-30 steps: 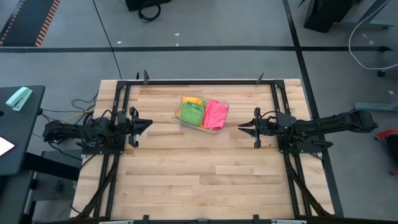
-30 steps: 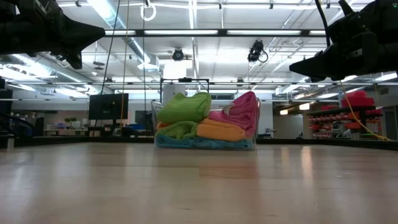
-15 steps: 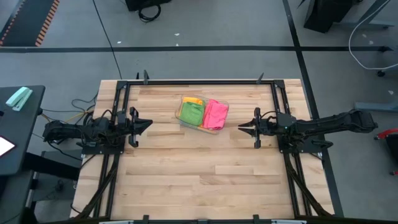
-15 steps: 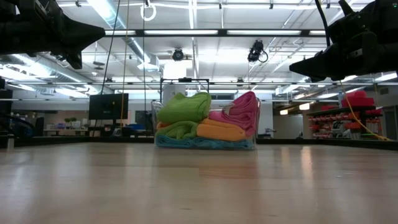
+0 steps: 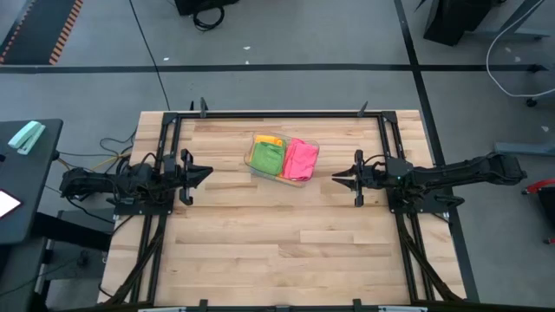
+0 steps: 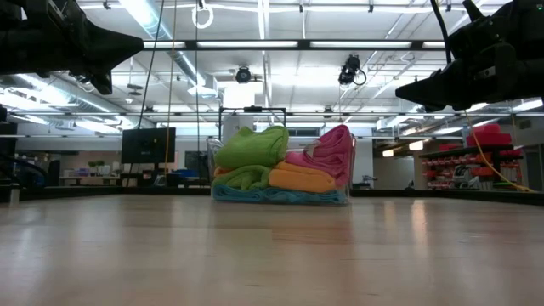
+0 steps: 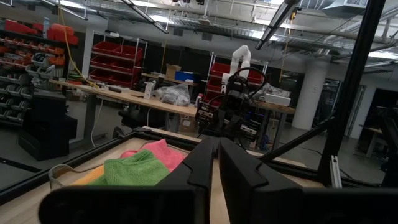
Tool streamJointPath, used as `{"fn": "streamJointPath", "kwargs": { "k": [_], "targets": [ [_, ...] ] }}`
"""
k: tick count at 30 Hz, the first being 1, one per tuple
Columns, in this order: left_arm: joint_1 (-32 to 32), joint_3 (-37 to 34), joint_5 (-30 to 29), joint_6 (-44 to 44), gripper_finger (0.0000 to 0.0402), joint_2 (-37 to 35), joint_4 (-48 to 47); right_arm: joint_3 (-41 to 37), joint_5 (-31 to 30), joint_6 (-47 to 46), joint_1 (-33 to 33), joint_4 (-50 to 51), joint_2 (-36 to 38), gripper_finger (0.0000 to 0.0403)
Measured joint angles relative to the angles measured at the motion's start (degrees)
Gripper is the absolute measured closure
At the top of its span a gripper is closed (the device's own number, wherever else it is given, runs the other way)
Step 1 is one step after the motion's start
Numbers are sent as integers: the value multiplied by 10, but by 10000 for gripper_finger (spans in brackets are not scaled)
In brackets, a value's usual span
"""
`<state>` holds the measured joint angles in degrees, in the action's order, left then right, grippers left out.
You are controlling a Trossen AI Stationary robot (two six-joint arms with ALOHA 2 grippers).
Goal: Fold microfiber towels
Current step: Return to Home Position
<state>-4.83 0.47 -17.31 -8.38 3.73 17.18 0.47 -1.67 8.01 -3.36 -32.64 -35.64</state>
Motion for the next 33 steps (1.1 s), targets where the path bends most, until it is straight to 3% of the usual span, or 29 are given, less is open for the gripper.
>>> {"fn": "streamJointPath", "kwargs": {
  "k": [33],
  "targets": [
    [0, 0, 0, 0, 378, 0, 0, 0, 0, 0, 0, 0, 0, 345]
  ]
}}
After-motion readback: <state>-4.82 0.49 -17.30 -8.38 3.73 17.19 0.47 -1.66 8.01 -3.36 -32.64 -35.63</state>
